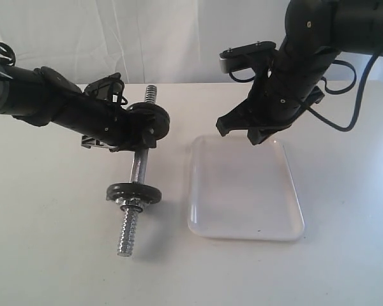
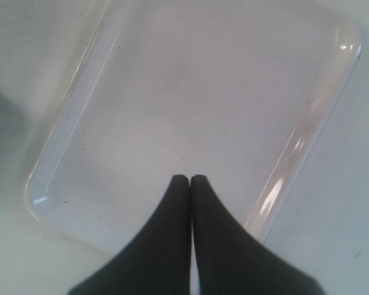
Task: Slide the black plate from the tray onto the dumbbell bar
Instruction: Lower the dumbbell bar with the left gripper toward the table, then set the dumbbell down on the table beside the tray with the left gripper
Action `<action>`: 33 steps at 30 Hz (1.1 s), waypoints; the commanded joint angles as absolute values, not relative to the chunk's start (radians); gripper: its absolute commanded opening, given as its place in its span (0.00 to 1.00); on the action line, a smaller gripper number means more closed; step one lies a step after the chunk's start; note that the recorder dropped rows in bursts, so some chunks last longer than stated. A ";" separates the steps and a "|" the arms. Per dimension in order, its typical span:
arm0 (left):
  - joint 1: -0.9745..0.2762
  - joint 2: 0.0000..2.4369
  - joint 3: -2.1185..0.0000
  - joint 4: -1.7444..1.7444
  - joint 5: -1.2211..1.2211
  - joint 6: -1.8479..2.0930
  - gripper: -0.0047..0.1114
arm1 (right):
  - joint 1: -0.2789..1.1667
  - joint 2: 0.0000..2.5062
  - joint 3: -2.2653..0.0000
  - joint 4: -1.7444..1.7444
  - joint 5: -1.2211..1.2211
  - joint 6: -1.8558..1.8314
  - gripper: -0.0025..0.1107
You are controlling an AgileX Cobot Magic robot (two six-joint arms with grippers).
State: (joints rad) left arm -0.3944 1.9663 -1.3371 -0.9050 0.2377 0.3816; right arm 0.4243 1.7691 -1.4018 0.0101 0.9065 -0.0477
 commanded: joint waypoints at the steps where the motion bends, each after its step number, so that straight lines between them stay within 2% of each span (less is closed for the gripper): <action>1: -0.398 1.926 -1.375 -1.002 0.203 0.388 0.04 | 0.418 1.761 -1.407 0.006 0.909 -0.046 0.02; 33: -0.403 1.977 -1.375 -1.039 0.194 0.373 0.04 | 0.418 1.759 -1.336 0.008 0.851 -0.046 0.02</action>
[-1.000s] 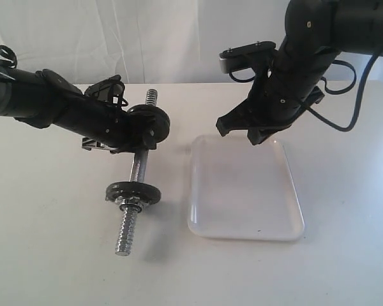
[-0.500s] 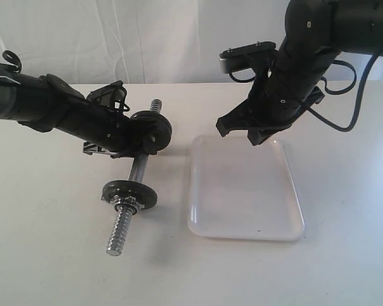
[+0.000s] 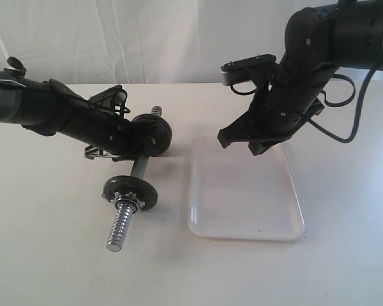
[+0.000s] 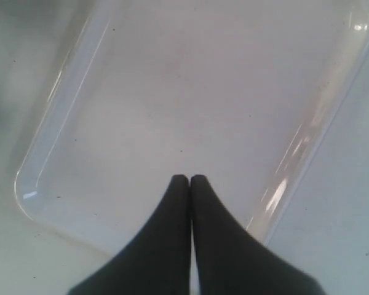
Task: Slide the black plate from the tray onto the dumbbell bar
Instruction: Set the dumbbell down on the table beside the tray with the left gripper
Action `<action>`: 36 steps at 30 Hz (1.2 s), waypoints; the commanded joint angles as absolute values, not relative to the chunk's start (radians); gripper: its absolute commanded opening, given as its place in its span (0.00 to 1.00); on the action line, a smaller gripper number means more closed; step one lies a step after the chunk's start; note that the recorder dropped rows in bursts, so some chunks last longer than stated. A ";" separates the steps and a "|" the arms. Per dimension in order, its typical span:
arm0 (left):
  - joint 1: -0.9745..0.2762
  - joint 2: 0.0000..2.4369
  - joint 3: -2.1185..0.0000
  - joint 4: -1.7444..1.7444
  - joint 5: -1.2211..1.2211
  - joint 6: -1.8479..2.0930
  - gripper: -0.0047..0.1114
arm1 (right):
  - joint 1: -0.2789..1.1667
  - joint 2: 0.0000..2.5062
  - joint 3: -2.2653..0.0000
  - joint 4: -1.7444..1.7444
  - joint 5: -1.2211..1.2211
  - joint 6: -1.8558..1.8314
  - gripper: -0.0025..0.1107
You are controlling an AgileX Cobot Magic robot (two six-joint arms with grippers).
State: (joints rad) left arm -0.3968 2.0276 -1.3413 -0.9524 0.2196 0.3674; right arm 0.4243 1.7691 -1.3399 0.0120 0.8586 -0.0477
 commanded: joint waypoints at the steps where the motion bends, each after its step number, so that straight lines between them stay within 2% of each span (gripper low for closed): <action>1: -0.403 1.976 -1.375 -1.039 0.199 0.373 0.04 | 0.418 1.759 -1.336 0.008 0.851 -0.046 0.02; 16: -0.407 1.976 -1.375 -1.039 0.238 0.395 0.04 | 0.418 1.759 -1.336 0.010 0.855 -0.044 0.02; 18: -0.409 1.976 -1.375 -1.039 0.238 0.395 0.09 | 0.418 1.759 -1.336 0.010 0.855 -0.044 0.02; 22: -0.409 1.976 -1.375 -1.041 0.238 0.395 0.31 | 0.418 1.759 -1.336 0.010 0.855 -0.044 0.02; 25: -0.409 1.976 -1.375 -1.050 0.239 0.395 0.42 | 0.418 1.759 -1.336 0.010 0.855 -0.044 0.02; 36: -0.409 1.976 -1.375 -1.050 0.257 0.395 0.43 | 0.418 1.759 -1.336 0.015 0.855 -0.044 0.02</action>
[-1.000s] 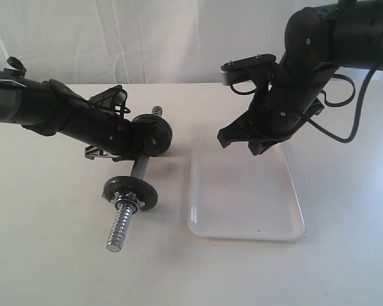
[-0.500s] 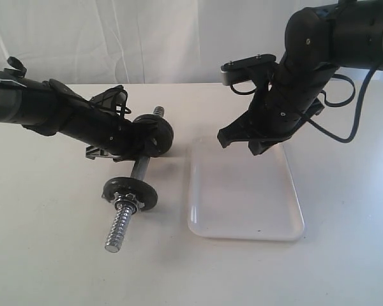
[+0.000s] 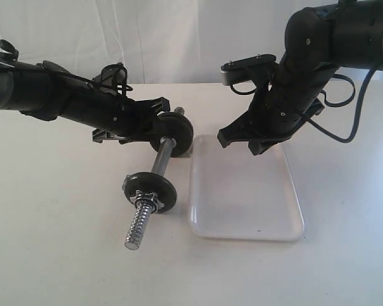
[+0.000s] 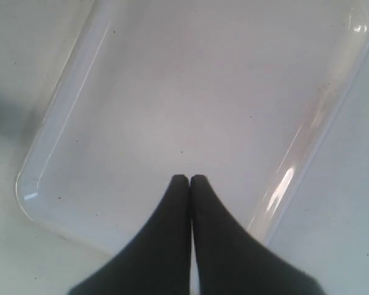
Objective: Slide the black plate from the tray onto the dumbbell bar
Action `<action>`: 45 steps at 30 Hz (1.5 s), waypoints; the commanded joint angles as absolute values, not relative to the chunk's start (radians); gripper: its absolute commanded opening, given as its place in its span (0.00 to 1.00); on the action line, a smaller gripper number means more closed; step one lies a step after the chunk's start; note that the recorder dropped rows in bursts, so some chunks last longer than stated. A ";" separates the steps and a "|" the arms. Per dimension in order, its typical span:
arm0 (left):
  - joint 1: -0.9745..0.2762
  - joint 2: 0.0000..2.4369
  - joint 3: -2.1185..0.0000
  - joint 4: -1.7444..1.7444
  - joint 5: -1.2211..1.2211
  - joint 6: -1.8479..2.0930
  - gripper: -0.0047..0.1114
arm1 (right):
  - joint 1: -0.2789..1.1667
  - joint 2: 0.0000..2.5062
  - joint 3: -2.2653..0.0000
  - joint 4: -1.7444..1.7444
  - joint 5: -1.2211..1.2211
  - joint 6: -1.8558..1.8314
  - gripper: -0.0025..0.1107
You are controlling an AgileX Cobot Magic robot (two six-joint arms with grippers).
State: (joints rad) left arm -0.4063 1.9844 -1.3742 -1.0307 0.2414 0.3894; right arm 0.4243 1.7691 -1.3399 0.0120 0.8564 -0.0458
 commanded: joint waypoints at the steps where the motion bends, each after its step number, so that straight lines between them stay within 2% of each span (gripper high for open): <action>1: -0.409 1.978 -1.375 -1.050 0.257 0.392 0.43 | 0.418 1.759 -1.336 0.015 0.855 -0.044 0.02; 5: -0.409 1.978 -1.375 -1.050 0.261 0.392 0.43 | 0.418 1.759 -1.336 0.015 0.855 -0.044 0.02; 7: -0.409 1.978 -1.375 -1.050 0.261 0.392 0.39 | 0.418 1.759 -1.336 0.015 0.855 -0.044 0.02; 8: -0.409 1.978 -1.375 -1.050 0.261 0.392 0.36 | 0.418 1.759 -1.336 0.015 0.855 -0.044 0.02; 9: -0.409 1.978 -1.375 -1.045 0.261 0.392 0.25 | 0.418 1.759 -1.336 0.015 0.855 -0.044 0.02; 10: -0.409 1.978 -1.375 -1.045 0.261 0.392 0.21 | 0.418 1.759 -1.336 0.015 0.855 -0.044 0.02; 11: -0.409 1.978 -1.375 -1.045 0.263 0.392 0.08 | 0.418 1.759 -1.336 0.016 0.855 -0.044 0.02; 12: -0.409 1.978 -1.375 -1.045 0.266 0.392 0.04 | 0.418 1.759 -1.336 0.018 0.855 -0.044 0.02; 24: -0.407 2.009 -1.375 -0.870 0.300 0.288 0.04 | 0.418 1.759 -1.336 0.018 0.857 -0.044 0.02; 45: -0.407 2.026 -1.375 -0.860 0.335 0.286 0.04 | 0.418 1.759 -1.336 0.027 0.857 -0.044 0.02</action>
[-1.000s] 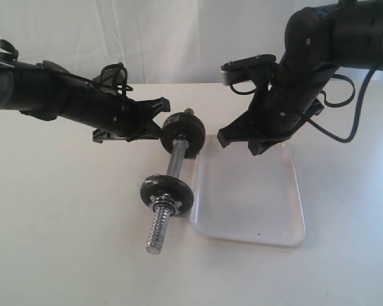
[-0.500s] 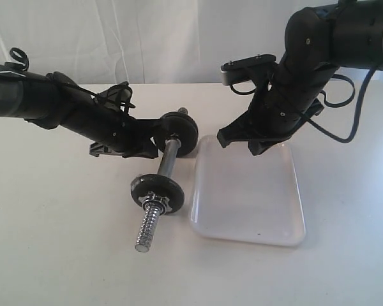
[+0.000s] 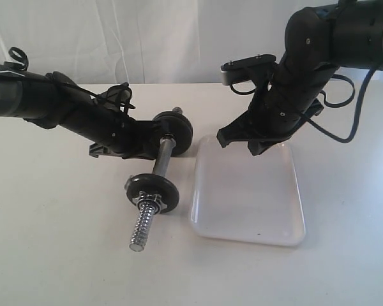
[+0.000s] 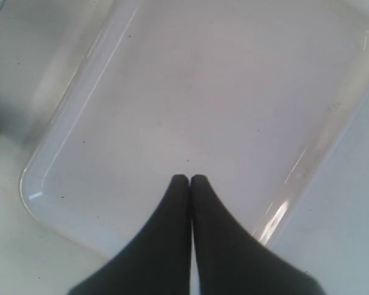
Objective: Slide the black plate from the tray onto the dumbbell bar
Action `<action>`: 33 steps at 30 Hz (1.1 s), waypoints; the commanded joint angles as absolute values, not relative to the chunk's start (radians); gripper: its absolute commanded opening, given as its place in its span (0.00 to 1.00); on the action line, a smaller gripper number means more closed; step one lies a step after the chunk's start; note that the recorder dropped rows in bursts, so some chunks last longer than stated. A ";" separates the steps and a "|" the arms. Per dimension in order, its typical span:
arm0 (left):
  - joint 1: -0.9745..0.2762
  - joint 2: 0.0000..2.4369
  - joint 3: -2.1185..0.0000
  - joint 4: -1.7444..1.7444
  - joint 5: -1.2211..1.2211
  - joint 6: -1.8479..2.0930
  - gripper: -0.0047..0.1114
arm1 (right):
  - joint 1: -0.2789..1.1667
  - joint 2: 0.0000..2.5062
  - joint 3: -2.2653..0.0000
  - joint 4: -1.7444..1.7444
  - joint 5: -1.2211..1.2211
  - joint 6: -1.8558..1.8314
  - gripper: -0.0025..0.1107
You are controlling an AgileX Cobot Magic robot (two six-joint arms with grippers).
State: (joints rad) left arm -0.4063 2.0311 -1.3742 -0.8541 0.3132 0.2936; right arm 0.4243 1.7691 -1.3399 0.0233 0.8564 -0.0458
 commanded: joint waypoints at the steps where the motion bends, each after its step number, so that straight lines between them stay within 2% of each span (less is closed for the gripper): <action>1: -0.407 2.026 -1.375 -0.860 0.335 0.286 0.04 | 0.418 1.759 -1.336 0.026 0.855 -0.044 0.02; 33: -0.393 2.024 -1.375 -0.812 0.345 0.284 0.04 | 0.418 1.759 -1.336 0.026 0.849 -0.044 0.02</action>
